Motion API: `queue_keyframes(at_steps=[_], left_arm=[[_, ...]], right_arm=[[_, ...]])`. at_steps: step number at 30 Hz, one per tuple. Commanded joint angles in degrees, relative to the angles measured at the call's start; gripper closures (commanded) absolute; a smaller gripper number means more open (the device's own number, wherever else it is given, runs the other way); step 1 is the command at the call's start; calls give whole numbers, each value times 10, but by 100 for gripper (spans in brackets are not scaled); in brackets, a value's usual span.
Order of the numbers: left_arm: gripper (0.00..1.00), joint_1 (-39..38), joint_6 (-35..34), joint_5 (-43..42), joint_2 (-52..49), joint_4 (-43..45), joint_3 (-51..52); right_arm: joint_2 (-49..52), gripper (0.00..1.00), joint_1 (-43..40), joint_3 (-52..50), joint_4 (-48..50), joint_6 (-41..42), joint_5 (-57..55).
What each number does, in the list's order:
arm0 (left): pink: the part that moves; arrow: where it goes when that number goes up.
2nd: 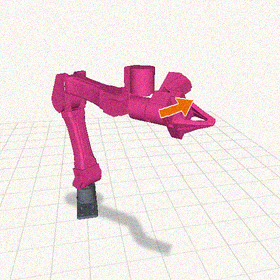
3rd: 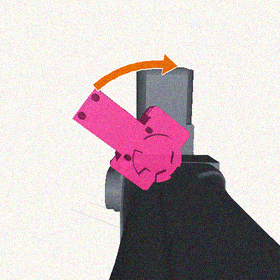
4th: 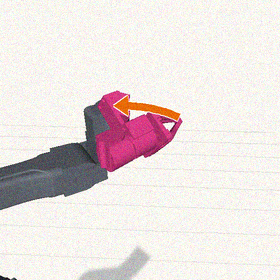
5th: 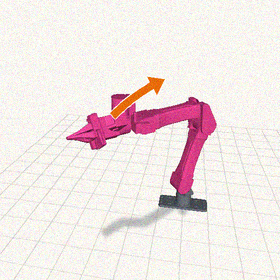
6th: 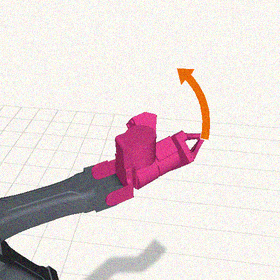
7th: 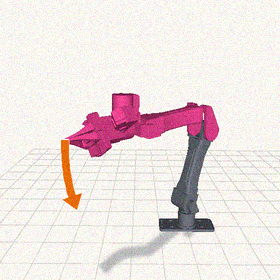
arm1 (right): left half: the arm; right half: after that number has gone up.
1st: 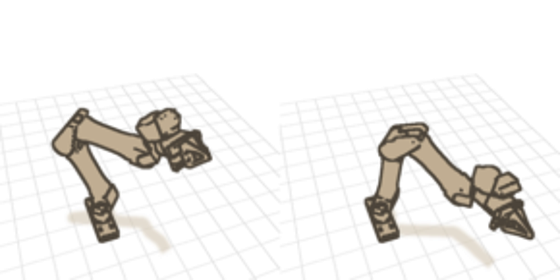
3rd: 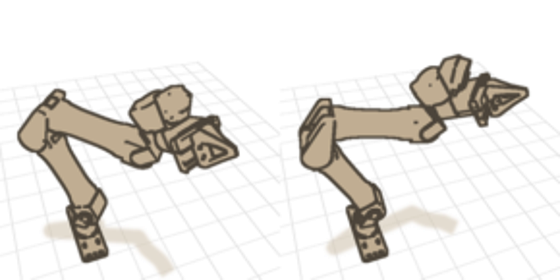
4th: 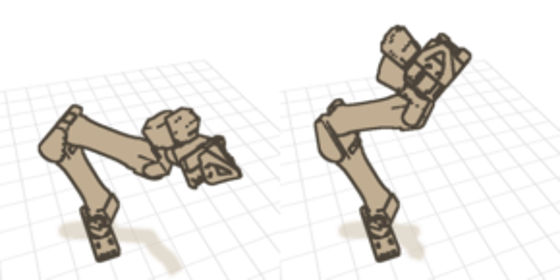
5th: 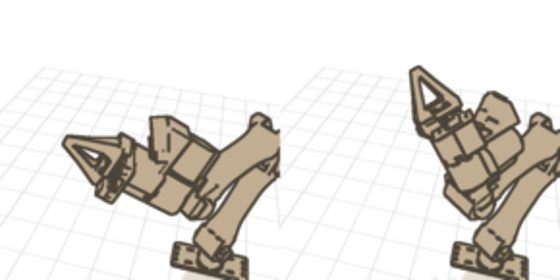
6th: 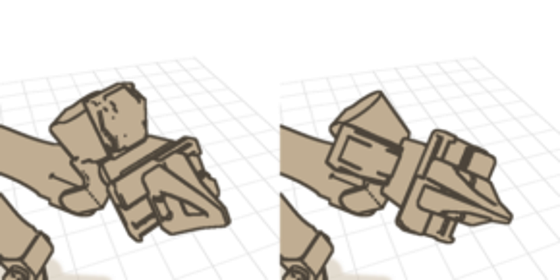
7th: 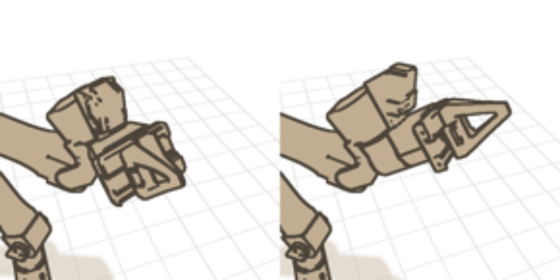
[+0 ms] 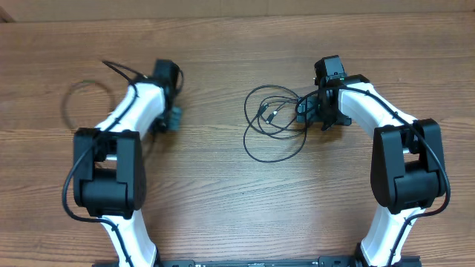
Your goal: Untangle cables
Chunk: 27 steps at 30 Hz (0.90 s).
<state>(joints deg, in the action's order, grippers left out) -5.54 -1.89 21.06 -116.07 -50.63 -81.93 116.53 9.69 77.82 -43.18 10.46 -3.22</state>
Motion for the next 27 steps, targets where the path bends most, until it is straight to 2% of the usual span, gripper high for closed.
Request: queue_keyframes(at_steps=[1,4,6,11,19,23,27], left_arm=[[96,16,-16,187,17,1,-85],[96,29,-15,278,22,6,-132],[96,39,-9,309,22,5,-158],[96,79,-7,306,22,10,-168],[96,162,-66,126,22,-38,-167],[96,211,-73,18,21,-46,-167],[96,257,-76,-31,21,-49,-167]], right_arm=[[15,0,0,-9,1,2,10],[15,0,0,-9,1,2,10],[15,0,0,-9,1,2,10],[15,0,0,-9,1,2,10],[15,0,0,-9,1,2,10],[15,0,0,-9,1,2,10],[15,0,0,-9,1,2,10]])
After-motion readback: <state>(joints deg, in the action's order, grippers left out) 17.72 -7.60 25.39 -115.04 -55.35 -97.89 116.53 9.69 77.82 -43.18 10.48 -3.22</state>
